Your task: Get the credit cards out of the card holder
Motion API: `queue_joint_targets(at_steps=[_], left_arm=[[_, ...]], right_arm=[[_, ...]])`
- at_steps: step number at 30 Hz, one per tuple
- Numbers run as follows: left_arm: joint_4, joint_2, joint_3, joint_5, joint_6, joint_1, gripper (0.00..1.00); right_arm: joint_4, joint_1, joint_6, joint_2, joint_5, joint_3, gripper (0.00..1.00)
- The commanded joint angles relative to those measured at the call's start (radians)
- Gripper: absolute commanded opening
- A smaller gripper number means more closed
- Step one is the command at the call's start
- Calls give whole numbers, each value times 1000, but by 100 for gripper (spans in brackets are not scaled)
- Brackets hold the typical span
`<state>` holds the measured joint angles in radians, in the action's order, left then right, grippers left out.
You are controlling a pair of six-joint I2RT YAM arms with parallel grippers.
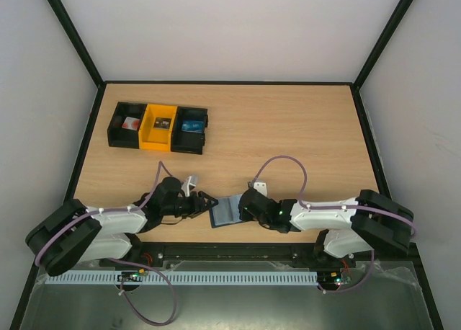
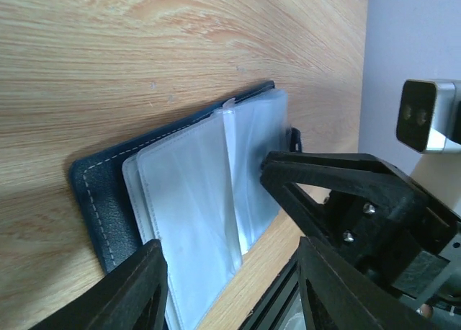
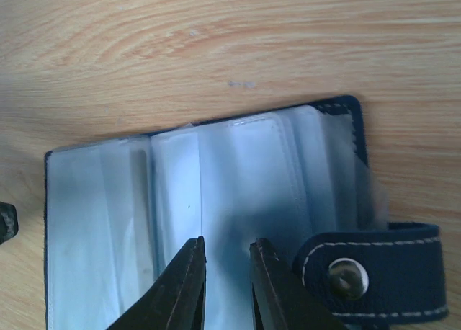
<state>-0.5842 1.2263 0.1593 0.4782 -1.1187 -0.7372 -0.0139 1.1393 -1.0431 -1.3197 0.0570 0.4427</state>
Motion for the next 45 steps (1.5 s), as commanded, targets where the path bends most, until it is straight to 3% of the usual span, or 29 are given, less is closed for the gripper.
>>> queue_joint_targets(at_steps=[1,9,16,26,35,40,45], left_arm=[[28,-55,25,-16,15,1,52],[145,-183,22,-4,51,74,55],[64,-179,-13,28,22,81,55],[-85,-104,-46,41,-41,46,60],[-94,-95,-53,23,-47,40,61],[-107,-74,-48,17,-52,32,64],[-132,-33,-40,14,-49,27,68]], right_arm=[[0,4,2,-63,0,-19,19],[-38,7,-24,27,-62,-35,19],[6,7,-7,96,-39,18,19],[-123,7,25,-74,-111,78,18],[-149,8,18,-163,-130,52,18],[-155,7,-2,-176,-115,9,4],[-200,7,-28,-177,-100,-32,2]])
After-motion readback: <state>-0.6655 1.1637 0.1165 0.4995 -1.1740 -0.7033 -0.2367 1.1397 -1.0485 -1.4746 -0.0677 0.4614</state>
